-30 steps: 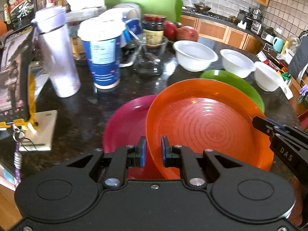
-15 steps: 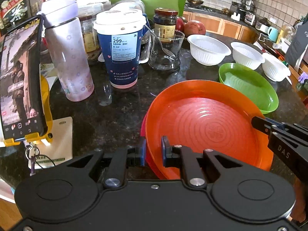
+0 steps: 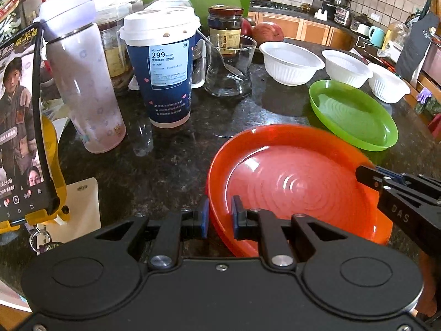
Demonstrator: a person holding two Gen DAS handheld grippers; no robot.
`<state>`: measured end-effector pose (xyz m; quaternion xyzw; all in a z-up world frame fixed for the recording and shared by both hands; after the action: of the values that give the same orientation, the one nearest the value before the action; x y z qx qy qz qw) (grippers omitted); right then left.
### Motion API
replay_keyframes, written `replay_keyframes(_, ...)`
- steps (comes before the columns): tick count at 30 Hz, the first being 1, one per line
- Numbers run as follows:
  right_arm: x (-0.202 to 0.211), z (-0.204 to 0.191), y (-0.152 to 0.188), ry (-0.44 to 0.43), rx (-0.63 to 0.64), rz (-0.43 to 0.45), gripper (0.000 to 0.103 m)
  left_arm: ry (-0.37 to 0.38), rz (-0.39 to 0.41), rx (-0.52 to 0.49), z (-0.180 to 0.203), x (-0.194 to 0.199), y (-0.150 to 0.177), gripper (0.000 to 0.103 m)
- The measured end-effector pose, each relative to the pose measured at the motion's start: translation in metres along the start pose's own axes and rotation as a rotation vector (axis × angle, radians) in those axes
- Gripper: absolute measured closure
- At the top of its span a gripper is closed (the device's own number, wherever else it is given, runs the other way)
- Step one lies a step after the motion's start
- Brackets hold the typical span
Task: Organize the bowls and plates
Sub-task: 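Lower the orange plate onto the magenta-red plate and open both tools, then move both tools to the rim of the green plate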
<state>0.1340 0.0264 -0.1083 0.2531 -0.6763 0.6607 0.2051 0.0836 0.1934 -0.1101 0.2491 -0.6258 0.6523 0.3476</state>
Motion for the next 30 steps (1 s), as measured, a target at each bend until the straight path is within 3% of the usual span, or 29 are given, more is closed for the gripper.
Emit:
replay_keyframes(11, 0.005, 0.001, -0.004, 0.009, -0.018, 0.025, 0.084, 0.018, 0.017, -0.003, 0.000, 0.007, -0.002, 0.070)
replay_keyframes(12, 0.006, 0.001, -0.005, 0.008, -0.018, 0.028, 0.084, 0.023, 0.022, -0.003, 0.001, 0.008, -0.003, 0.068)
replay_keyframes(14, 0.007, 0.002, -0.006, 0.010, -0.023, 0.033, 0.084, 0.032, 0.034, -0.004, 0.003, 0.010, -0.005, 0.051)
replay_keyframes(15, 0.009, 0.003, -0.007, 0.012, -0.026, 0.037, 0.084, 0.034, 0.045, -0.001, 0.003, 0.012, -0.006, 0.049)
replay_keyframes(20, 0.018, 0.013, -0.010, 0.030, -0.048, 0.057, 0.081, 0.028, 0.081, 0.000, 0.009, 0.016, -0.014, 0.046)
replay_keyframes(30, 0.039, 0.061, -0.016, 0.098, -0.104, 0.123, 0.060, 0.047, 0.109, -0.046, 0.043, 0.014, -0.028, 0.034)
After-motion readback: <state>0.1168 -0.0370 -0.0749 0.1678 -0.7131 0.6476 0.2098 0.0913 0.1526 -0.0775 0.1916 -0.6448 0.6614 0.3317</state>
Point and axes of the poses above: each gripper's, at about its wrist camera, not at the fingertips, and x roughly against the way its jaws point, z to its right, y to its underside, the point moved 10 cm from there along -x, roughly the way its jaws point, and after that the axes turned 4 degrees about y, right-handed, at the moved point
